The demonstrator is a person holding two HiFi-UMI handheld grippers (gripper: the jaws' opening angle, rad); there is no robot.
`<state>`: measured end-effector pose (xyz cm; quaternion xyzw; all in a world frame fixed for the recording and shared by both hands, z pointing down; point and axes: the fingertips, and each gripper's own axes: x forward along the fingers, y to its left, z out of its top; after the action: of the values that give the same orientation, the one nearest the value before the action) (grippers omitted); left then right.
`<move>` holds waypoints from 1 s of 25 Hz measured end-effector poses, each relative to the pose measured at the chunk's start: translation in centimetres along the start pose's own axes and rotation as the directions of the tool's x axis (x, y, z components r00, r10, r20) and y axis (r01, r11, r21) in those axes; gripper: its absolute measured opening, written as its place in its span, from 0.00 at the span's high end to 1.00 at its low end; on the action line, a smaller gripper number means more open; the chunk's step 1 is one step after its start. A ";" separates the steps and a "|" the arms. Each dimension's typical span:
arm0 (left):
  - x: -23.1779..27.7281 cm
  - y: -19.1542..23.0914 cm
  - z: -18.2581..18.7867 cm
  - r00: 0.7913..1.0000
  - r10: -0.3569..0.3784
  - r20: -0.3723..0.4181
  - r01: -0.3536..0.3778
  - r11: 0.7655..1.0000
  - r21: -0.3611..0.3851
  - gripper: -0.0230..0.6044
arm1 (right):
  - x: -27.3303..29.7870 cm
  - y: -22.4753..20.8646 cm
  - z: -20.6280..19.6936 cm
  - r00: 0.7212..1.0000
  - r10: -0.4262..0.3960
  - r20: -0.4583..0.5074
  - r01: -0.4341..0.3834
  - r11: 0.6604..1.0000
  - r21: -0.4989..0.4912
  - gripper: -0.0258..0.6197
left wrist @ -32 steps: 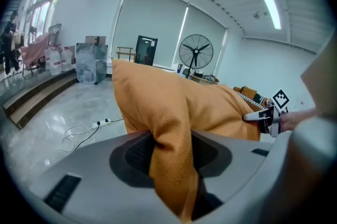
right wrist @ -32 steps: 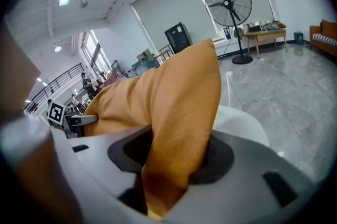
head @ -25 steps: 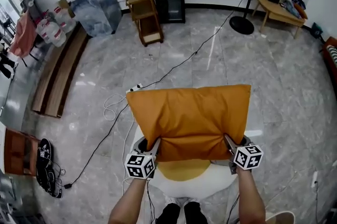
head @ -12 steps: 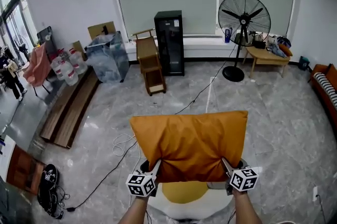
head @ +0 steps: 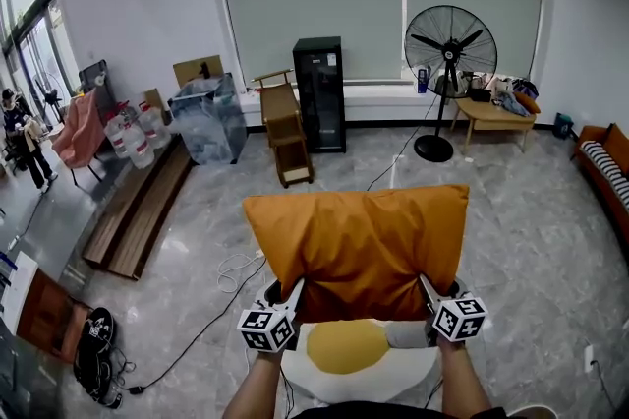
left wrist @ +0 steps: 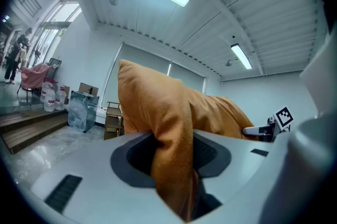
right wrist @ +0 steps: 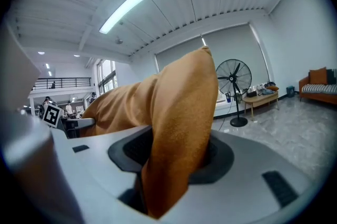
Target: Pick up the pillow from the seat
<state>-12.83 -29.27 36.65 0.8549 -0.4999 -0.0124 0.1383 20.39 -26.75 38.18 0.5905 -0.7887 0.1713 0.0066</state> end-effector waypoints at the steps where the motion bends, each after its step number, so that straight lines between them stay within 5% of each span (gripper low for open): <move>1: -0.2 0.1 0.4 1.000 0.000 0.007 0.000 1.000 0.006 0.68 | -0.1 0.3 0.2 1.000 -0.002 0.010 0.002 1.000 -0.002 0.65; 25: -1.0 -0.8 2.5 0.998 -0.001 0.065 -0.001 0.999 0.040 0.68 | -1.0 1.0 2.0 0.998 0.013 0.069 -0.011 0.999 -0.036 0.66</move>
<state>-13.01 -28.62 33.96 0.8566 -0.5043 -0.0304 0.1049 20.12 -26.13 35.85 0.5911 -0.7949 0.1367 -0.0114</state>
